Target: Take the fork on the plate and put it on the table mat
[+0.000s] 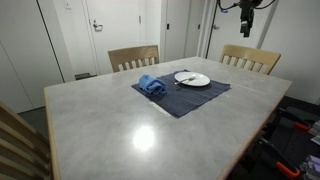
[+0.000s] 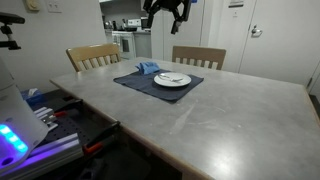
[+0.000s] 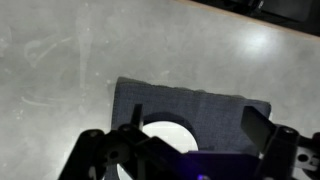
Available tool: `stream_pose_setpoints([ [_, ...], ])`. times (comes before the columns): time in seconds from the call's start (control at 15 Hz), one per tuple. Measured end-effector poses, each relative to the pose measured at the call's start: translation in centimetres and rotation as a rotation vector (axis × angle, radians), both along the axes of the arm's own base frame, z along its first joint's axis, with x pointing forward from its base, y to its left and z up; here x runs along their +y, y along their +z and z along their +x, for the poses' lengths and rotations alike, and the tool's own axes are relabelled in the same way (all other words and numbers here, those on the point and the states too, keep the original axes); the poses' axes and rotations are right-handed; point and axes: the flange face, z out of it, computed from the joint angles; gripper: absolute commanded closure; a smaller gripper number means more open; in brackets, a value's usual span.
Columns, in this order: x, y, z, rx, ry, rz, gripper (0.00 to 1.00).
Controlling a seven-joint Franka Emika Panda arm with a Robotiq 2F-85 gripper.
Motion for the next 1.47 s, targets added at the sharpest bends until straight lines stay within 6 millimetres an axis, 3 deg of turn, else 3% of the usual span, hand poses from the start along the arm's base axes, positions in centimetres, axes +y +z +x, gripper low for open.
stream_pose_setpoints([
  [0.47, 1.0, -0.3, 0.8, -0.003, 0.024, -0.01, 0.0],
  [1.13, 3.5, -3.8, 5.7, 0.009, 0.1, -0.05, 0.0],
  [1.47, 3.8, -4.0, 5.9, 0.012, 0.102, -0.05, 0.0],
])
